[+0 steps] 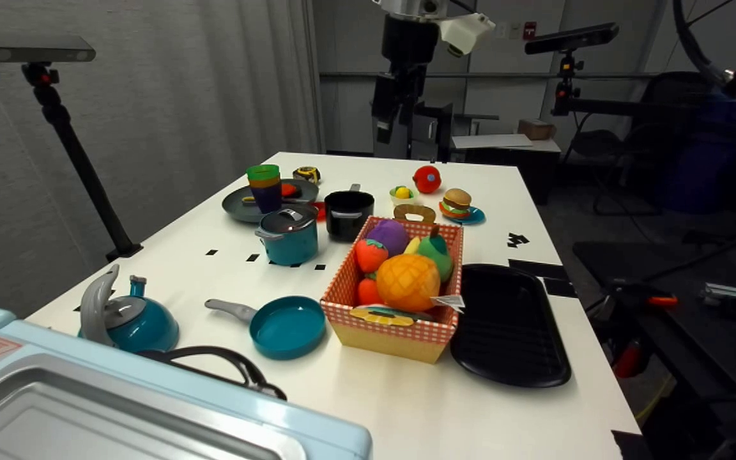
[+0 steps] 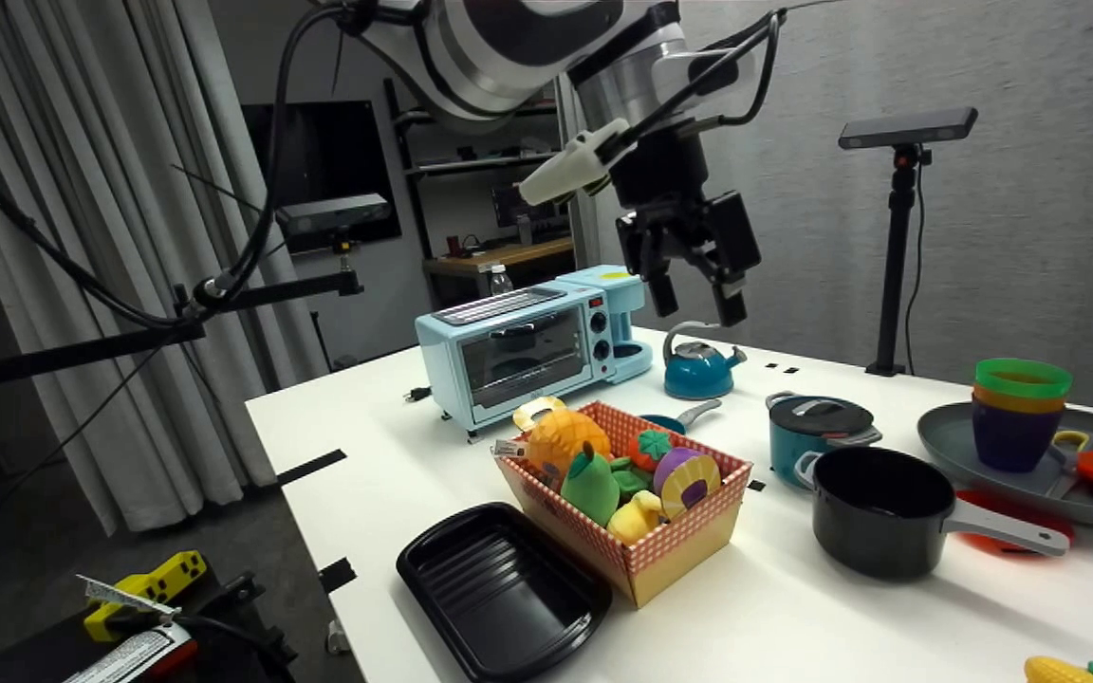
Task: Transfer the lid from the black pot to the blue pot
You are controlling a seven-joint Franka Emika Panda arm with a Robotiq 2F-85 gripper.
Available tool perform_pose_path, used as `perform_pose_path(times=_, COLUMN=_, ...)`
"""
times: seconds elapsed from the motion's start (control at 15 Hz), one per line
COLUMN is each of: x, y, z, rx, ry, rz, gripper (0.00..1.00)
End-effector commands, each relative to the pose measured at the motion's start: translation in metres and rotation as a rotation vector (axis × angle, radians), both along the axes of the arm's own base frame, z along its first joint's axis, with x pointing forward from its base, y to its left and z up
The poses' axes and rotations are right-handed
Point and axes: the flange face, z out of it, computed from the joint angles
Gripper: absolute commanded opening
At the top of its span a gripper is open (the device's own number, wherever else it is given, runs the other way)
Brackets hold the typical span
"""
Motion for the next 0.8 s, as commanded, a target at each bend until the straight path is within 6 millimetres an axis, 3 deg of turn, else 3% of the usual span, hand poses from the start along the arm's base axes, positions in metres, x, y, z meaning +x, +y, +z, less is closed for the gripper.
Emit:
perform_pose_path(times=0.0, x=-0.037, y=0.011, z=0.006, rx=0.011, ry=-0.011, rz=0.066, gripper=1.00)
perform_pose_path(times=0.2, x=-0.051, y=0.016, z=0.007, rx=0.022, ry=-0.005, rz=0.081, gripper=1.00)
perform_pose_path(times=0.27, x=-0.033, y=0.012, z=0.001, rx=0.023, ry=0.022, rz=0.048, gripper=1.00)
perform_pose_path(times=0.73, x=-0.042, y=0.016, z=0.002, rx=0.029, ry=0.024, rz=0.058, gripper=1.00)
